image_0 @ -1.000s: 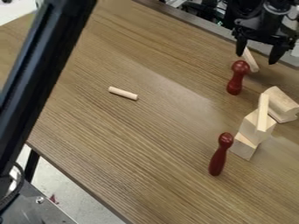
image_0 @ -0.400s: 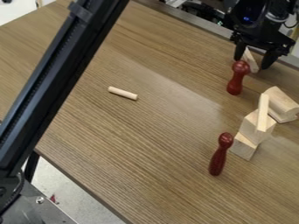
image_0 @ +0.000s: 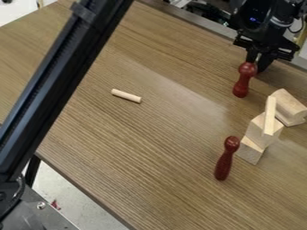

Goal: Place the rectangle wood on top of the square wood

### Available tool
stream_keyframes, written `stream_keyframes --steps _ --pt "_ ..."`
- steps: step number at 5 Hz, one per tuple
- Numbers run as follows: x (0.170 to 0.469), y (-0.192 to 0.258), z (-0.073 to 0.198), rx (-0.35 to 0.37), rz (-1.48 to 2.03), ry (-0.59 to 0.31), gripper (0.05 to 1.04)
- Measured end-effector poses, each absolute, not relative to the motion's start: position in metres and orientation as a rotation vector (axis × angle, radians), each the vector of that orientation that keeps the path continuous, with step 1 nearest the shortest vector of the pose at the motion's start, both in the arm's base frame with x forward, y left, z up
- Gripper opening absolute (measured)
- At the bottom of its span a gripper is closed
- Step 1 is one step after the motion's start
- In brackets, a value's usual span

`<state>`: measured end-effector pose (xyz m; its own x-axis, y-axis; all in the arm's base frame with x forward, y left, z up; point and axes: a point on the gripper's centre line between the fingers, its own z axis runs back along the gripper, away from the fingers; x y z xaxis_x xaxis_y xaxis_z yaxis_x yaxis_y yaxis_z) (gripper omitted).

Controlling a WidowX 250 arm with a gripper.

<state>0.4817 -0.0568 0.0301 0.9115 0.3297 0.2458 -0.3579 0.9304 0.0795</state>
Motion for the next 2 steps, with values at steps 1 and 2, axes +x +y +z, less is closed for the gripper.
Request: stream_keyframes --steps 1,2 --pt "0.468 -0.055 0.041 0.123 0.361 -0.219 0.144" --pt "0.459 -0.061 0.080 0.086 0.353 -0.283 0.144"
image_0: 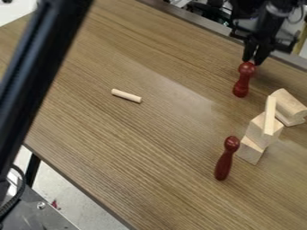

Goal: Place the rectangle wood on top of the square wood

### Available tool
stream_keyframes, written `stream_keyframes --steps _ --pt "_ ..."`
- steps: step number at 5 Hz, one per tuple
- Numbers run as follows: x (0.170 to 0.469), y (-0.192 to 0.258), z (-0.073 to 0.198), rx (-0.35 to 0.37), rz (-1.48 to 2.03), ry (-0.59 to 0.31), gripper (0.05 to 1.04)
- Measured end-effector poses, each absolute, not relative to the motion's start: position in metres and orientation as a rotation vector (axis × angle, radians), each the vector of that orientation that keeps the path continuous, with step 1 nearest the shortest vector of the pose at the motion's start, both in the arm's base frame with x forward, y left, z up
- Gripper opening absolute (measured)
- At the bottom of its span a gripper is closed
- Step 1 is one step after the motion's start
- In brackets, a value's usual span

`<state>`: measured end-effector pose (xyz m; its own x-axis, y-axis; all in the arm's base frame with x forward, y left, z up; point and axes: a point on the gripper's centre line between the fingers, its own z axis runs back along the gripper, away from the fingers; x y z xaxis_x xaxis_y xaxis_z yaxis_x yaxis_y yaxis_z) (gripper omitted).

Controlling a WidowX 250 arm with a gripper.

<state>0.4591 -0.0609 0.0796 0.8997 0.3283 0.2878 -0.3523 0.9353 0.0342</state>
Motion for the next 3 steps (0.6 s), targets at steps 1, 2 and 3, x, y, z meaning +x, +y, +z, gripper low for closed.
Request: stream_keyframes --steps 1,2,3 --pt "0.449 -0.062 0.115 0.060 0.350 -0.341 0.144" --pt "0.433 -0.070 0.144 0.053 0.328 -0.367 0.144" --pt "0.411 -0.089 0.163 0.040 0.272 -0.362 0.144"
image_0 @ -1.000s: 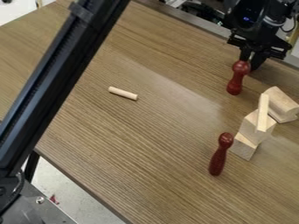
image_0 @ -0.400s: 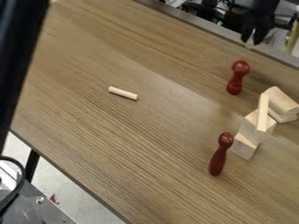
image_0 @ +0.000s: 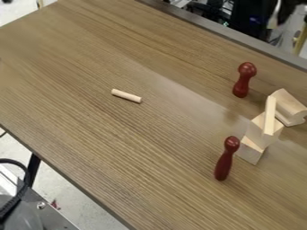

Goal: Place the rectangle wood on top of the square wood

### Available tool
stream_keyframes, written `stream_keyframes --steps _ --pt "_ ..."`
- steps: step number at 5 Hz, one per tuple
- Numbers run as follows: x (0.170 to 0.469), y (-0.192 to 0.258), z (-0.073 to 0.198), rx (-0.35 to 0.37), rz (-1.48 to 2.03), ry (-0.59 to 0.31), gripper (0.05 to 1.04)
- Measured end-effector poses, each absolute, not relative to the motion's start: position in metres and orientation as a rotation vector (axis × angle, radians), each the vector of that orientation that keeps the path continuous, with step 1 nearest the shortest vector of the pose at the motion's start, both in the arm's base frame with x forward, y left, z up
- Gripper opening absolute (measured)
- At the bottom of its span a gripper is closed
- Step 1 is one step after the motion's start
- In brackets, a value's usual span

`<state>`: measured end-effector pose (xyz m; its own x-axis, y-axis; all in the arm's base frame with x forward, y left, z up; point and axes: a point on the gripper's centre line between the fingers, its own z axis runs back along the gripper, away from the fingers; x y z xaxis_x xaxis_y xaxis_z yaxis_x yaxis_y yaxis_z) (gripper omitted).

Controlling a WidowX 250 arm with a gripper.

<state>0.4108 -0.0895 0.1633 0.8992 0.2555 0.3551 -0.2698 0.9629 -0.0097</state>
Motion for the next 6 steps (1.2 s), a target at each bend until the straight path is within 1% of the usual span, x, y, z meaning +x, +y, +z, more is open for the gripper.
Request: stream_keyframes --steps 1,2,3,4,5,6 --pt "0.385 -0.113 0.170 0.037 0.214 -0.340 0.144" --pt "0.359 -0.133 0.162 0.031 0.230 -0.281 0.144" --pt "0.343 -0.140 0.154 0.037 0.353 -0.217 0.144" --pt "0.332 -0.146 0.152 0.046 0.445 -0.178 0.144" --pt "0.321 -0.145 0.140 0.053 0.509 -0.123 0.144" --pt "0.309 -0.138 0.128 0.074 0.557 -0.075 0.144"
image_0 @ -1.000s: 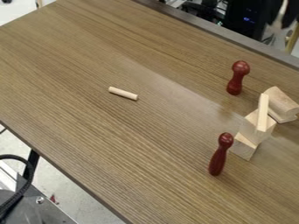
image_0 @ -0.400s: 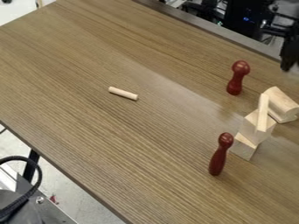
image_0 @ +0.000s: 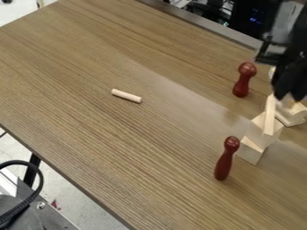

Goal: Place the rectangle wood on top of the square wood

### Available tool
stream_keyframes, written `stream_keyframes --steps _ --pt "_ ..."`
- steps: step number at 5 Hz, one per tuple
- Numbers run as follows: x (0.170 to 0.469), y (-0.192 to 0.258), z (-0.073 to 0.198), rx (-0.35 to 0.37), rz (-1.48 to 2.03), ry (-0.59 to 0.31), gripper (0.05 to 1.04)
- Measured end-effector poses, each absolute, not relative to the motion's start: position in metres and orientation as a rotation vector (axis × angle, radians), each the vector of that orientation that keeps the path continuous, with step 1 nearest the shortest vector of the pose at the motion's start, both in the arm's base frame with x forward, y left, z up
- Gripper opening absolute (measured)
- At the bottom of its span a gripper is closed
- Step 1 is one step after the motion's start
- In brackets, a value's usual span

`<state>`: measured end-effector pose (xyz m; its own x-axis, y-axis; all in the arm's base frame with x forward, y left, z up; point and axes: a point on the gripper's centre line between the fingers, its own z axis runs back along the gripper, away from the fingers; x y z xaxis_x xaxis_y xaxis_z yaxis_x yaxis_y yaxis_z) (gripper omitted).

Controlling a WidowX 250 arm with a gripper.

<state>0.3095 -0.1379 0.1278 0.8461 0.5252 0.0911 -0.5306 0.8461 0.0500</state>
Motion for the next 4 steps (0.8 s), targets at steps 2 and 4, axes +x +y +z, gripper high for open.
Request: stream_keyframes --steps 2,4 --pt "0.2953 -0.1300 0.1235 0.071 0.363 -0.113 0.144" --pt "0.3008 -0.1322 0.1254 0.052 0.339 -0.154 0.144"
